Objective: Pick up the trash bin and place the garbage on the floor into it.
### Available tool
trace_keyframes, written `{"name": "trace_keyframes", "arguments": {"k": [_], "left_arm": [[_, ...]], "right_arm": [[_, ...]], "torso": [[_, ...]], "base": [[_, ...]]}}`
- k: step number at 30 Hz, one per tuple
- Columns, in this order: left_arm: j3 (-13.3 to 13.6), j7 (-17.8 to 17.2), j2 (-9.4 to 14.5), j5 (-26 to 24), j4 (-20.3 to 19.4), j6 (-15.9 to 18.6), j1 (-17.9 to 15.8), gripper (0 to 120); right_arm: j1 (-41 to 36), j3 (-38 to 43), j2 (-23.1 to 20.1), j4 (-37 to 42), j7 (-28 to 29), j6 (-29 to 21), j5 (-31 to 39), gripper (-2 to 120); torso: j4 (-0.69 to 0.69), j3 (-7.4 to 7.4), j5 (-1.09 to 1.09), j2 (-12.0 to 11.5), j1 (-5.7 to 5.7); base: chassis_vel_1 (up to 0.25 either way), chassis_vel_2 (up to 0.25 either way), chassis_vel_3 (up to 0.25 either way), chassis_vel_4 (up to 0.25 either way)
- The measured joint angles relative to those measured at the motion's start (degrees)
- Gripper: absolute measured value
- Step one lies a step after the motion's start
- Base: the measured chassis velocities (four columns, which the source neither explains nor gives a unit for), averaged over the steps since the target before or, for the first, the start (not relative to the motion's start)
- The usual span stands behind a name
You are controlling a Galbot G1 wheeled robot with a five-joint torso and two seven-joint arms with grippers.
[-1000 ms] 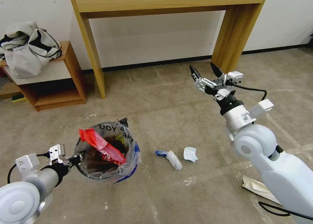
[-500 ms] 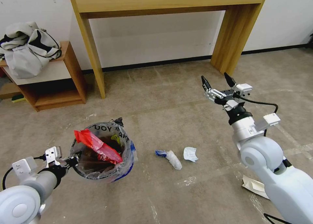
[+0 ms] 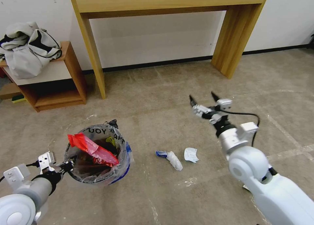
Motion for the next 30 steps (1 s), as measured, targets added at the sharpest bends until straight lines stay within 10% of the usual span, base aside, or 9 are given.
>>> {"name": "trace_keyframes", "arguments": {"k": [3,11,30], "left_arm": [[-0.3,0.0,-0.2,0.1,-0.1,0.0,0.1,1],[-0.9,0.4,-0.9,0.5,-0.4,-0.2,0.7,1],[-1.4,0.9,-1.0,1.0,0.3,-0.4,1.1,1]], "right_arm": [[1.8,-2.5,0.4,-1.3,6.9,-10.8,5.6,100],[4.9,-7.1,1.9,-10.8,14.2,-20.6,10.9,100],[9.4,-14.9,11.2,-35.0,9.8,-20.5,5.2,99]], "torso": [[0.0,0.0,-0.01,0.0,0.0],[0.0,0.01,0.01,0.0,0.0],[0.0,0.0,-0.02,0.0,0.0]], "base": [[0.0,0.0,0.0,0.0],[0.0,0.0,0.0,0.0],[0.0,0.0,0.0,0.0]]}}
